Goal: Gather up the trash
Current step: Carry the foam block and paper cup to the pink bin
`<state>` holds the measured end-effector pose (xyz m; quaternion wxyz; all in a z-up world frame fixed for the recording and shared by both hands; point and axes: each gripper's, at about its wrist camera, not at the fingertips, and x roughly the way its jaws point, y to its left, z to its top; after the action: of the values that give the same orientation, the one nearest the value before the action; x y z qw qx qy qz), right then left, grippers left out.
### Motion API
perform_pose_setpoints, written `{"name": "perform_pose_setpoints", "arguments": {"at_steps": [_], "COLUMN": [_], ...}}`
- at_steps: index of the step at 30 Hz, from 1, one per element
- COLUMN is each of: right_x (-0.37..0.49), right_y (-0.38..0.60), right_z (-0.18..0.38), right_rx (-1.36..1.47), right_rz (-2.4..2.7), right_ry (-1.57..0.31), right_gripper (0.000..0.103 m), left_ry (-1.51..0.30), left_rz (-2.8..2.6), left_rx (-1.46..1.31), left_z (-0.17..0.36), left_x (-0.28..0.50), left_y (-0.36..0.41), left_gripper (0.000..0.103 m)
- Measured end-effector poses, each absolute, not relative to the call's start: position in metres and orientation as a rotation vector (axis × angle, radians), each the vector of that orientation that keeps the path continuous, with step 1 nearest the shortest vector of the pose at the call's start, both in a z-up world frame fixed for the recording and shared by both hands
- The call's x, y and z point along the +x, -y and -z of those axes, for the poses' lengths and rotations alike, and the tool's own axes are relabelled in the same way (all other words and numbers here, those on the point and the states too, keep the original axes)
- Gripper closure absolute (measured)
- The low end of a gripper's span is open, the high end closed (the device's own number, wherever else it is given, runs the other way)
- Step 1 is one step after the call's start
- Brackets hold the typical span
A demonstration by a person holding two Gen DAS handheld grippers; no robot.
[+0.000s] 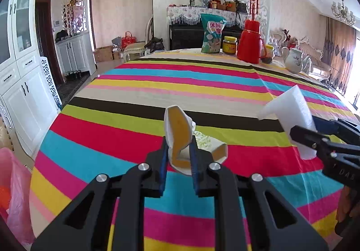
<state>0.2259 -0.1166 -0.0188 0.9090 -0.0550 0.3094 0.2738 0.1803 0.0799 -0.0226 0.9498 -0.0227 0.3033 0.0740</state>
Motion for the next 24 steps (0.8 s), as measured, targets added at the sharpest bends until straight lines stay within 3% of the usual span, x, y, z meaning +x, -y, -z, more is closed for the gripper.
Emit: {"name": "perform_pose_setpoints", "arguments": {"at_steps": [24], "right_x": [0.136], "right_y": [-0.017], "right_z": [-0.007], "right_rx": [-0.222], "right_rz": [-0.835], "right_ry": [-0.573], "right_gripper": [0.049], "left_ry": [-0.509], "left_rz": [-0.278], "left_rx": [-0.115], "left_z": [0.004], "left_x": [0.035], "left_y": [-0.197], "left_gripper": [0.086]}}
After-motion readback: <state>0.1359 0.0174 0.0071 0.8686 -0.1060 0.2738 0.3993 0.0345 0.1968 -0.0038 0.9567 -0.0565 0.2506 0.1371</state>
